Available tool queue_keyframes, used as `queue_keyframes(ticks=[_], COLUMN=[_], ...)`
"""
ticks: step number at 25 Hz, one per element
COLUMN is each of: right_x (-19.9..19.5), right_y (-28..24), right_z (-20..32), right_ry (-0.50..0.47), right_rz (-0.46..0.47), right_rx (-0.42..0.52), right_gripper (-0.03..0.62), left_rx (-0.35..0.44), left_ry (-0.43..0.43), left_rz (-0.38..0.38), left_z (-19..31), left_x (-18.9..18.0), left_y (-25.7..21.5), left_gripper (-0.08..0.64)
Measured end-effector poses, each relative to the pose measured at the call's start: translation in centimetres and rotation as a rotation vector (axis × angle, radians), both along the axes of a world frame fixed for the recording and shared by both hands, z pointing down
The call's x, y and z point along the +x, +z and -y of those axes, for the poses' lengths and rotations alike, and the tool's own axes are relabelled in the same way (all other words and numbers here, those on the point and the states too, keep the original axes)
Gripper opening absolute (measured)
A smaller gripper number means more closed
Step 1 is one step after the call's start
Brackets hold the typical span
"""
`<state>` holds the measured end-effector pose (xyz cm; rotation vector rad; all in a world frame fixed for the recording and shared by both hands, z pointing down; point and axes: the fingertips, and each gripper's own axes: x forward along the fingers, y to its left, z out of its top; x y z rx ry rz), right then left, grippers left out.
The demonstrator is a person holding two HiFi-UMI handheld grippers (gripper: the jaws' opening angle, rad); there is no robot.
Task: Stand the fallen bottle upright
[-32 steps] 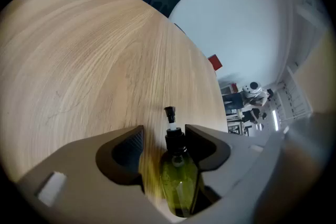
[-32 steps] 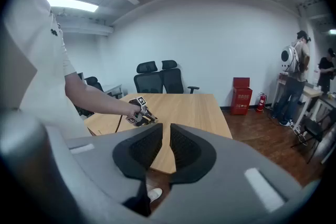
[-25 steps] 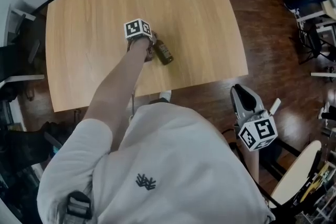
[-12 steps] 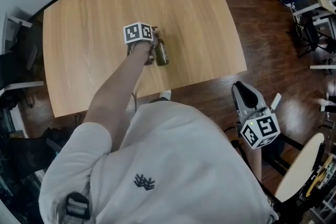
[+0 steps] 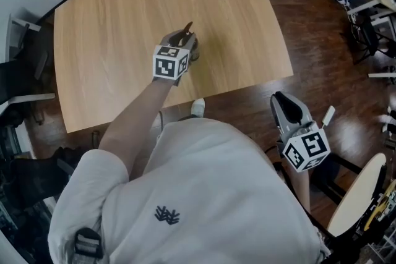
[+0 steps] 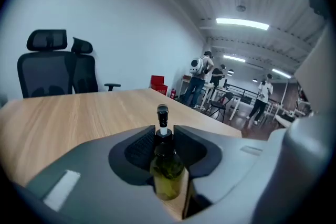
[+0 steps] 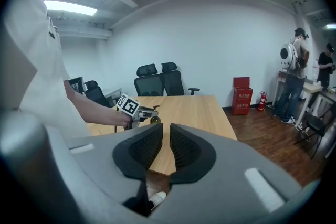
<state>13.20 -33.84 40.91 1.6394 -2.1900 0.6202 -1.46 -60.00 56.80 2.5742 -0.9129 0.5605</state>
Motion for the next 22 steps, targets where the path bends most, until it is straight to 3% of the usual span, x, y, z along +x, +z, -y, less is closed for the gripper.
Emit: queue_keyframes(ticks=[4, 12, 14, 16, 19, 22], right_x=[0.2, 1.9, 2.4, 2.7, 3.0, 2.6], right_y=[-0.2, -0.7, -0.8, -0.8, -0.5, 0.3], right_z=[-1.0, -3.5, -4.4, -5.7, -8.0, -10.1], right_ry=[-0.004, -0.047, -0.073, -0.108, -0.166, -0.247], right_rz=[0.004, 0.003, -0.001, -0.006, 0.005, 0.026], right_rx=[0.012, 0.038, 0.048, 0.057, 0.061, 0.060], right_gripper=[0.046, 0.049, 0.058, 0.075, 0.098, 0.121], left_rx=[0.120, 0.181, 0.194, 0.211, 0.232, 0.221], left_ry=[-0.014, -0.072, -0.102, -0.144, -0.219, -0.275], left_rz=[0.035, 0.122, 0.151, 0.169, 0.144, 0.097], left_z=[-2.4, -3.4, -3.3, -4.0, -7.8, -14.8], left_x=[-0.2, -0.6, -1.1, -2.2, -4.5, -7.4], left_y=[-0.2, 0.4, 0.2, -0.8, -3.2, -5.8], left_gripper=[0.107, 0.119, 0.201, 0.213, 0.213, 0.209])
